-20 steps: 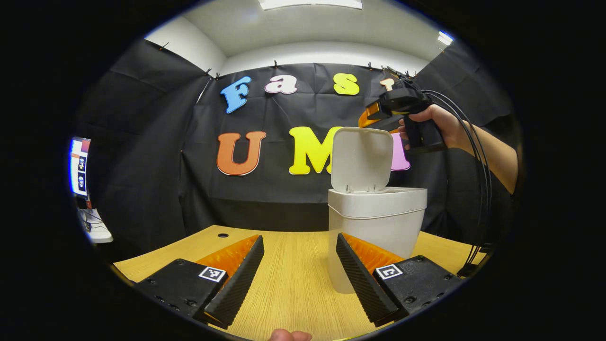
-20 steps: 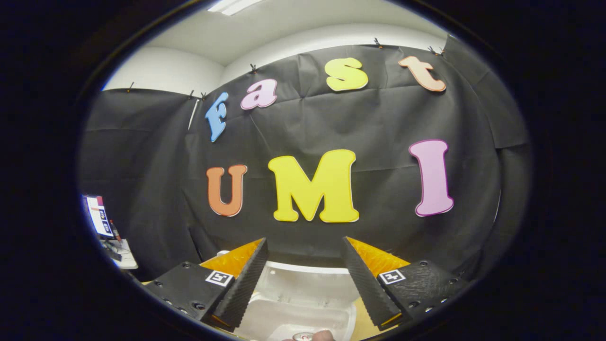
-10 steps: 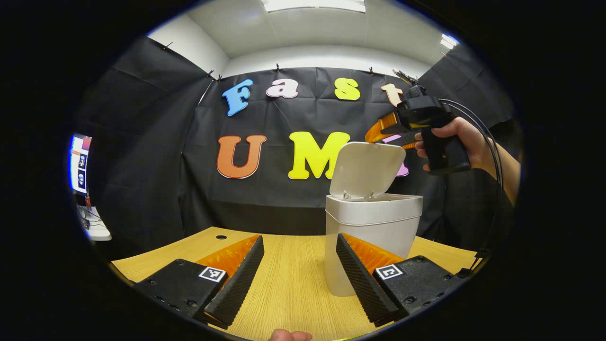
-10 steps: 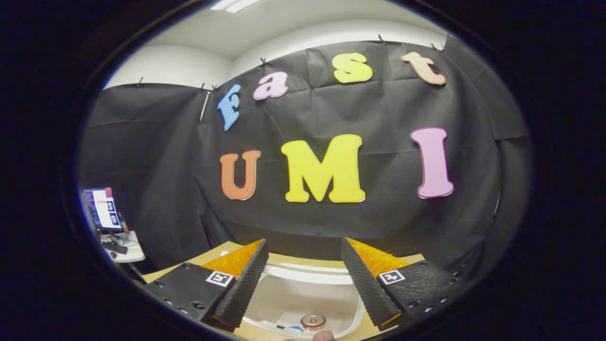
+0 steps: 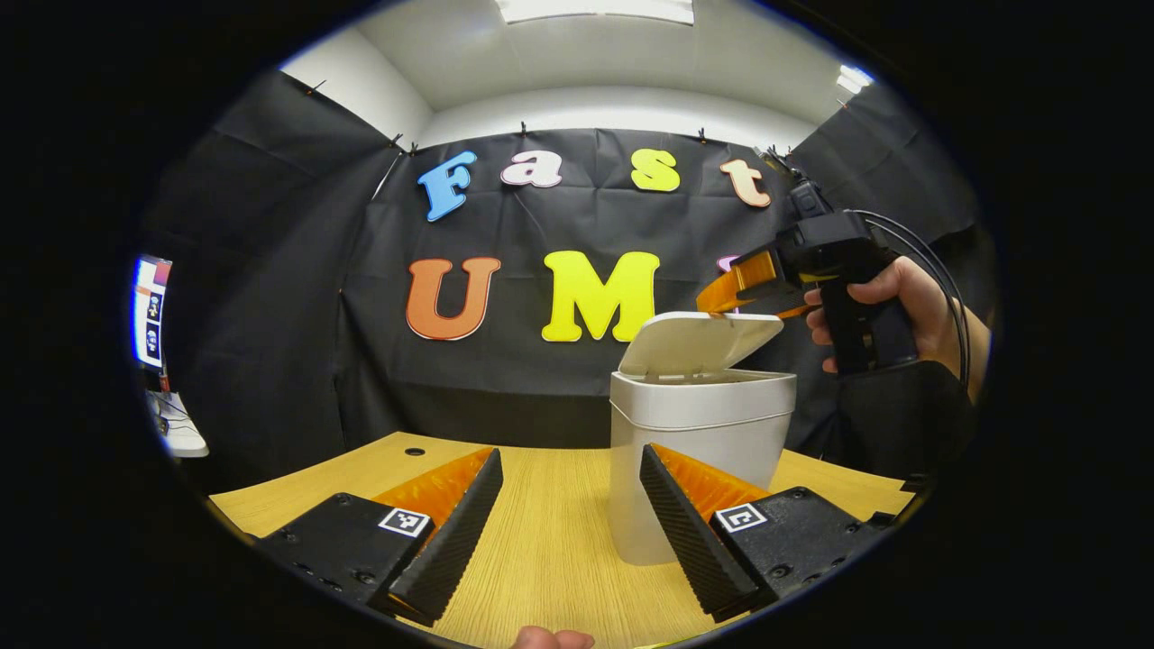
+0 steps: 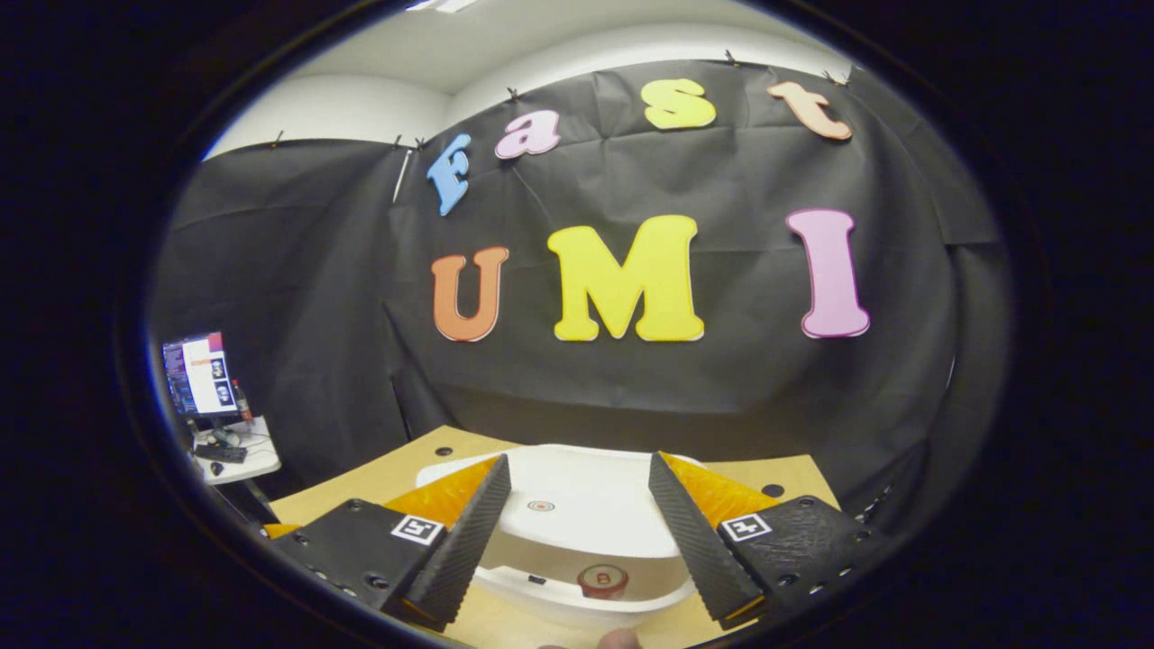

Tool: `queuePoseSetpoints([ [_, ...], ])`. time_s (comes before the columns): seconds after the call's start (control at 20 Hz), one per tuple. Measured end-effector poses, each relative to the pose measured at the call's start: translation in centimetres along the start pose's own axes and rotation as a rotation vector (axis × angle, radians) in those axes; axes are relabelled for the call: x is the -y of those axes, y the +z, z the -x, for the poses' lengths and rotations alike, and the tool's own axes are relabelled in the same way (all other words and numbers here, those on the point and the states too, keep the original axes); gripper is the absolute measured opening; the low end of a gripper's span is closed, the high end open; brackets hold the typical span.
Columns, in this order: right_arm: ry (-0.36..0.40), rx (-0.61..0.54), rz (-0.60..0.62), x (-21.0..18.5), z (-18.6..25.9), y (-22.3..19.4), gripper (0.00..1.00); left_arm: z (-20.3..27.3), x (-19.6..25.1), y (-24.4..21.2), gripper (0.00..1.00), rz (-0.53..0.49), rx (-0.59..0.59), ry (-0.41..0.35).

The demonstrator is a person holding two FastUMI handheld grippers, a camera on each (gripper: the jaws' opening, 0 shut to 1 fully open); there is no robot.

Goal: Press the lid of the desktop garbage bin to open it, pick up the crumpled paper on the desktop and throw it into the bin, then pick up the pop can on the desktop and drop it into the bin, and finally close the garbage bin lid.

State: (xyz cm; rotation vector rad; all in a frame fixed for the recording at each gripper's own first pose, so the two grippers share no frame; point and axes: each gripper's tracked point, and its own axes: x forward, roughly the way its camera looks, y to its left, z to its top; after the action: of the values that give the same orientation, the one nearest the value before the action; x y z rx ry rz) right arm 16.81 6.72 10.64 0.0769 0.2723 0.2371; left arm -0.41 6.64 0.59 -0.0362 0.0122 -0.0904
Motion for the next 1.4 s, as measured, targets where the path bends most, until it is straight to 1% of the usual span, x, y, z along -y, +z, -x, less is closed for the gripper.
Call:
queuePoseSetpoints([
  [0.05, -0.002, -0.016, -0.011, 0.2, -0.2, -0.5, 0.95, 0.0, -0.1, 0.0, 0.99, 0.0, 0.0, 0.0],
  [0.2, -0.005, -0.058, -0.034, 0.6, -0.5, -2.3, 0.95, 0.1, -0.4, 0.2, 0.99, -0.002, 0.005, 0.008],
  [0.4, -0.018, -0.063, 0.006, 0.6, -0.5, -3.4, 0.96, -0.2, -0.8, -0.1, 0.99, 0.007, -0.004, 0.019],
  [0.65, -0.033, -0.096, 0.06, 0.5, -0.7, -5.2, 0.96, -0.1, -0.6, 0.0, 0.99, 0.004, -0.002, 0.02],
  [0.8, -0.04, -0.089, 0.061, 0.5, -0.7, -5.1, 0.97, -0.3, -0.5, -0.3, 0.99, 0.002, -0.008, 0.019],
  [0.85, -0.04, -0.087, 0.062, 0.5, -0.7, -5.1, 1.0, -0.2, -0.7, -0.4, 0.99, 0.0, -0.01, 0.02],
  [0.9, -0.039, -0.081, 0.07, 0.4, -0.7, -5.2, 0.97, -0.3, -0.7, -0.5, 0.99, -0.003, -0.013, 0.022],
  [1.05, -0.036, -0.059, 0.062, 0.5, -0.8, -5.2, 0.97, -0.3, -0.7, -0.5, 0.99, -0.001, -0.016, 0.021],
  [1.1, -0.036, -0.049, 0.057, 0.5, -0.7, -5.3, 0.94, -0.4, -0.6, -0.7, 0.99, 0.0, -0.018, 0.02],
  [1.3, -0.038, -0.043, 0.082, 0.4, -0.9, -5.8, 0.97, -0.4, -0.6, -0.8, 0.99, -0.011, -0.024, 0.022],
  [1.4, -0.043, -0.045, 0.127, 0.4, -0.8, -6.0, 0.96, -0.4, -0.6, -0.8, 0.99, -0.011, -0.022, 0.024],
])
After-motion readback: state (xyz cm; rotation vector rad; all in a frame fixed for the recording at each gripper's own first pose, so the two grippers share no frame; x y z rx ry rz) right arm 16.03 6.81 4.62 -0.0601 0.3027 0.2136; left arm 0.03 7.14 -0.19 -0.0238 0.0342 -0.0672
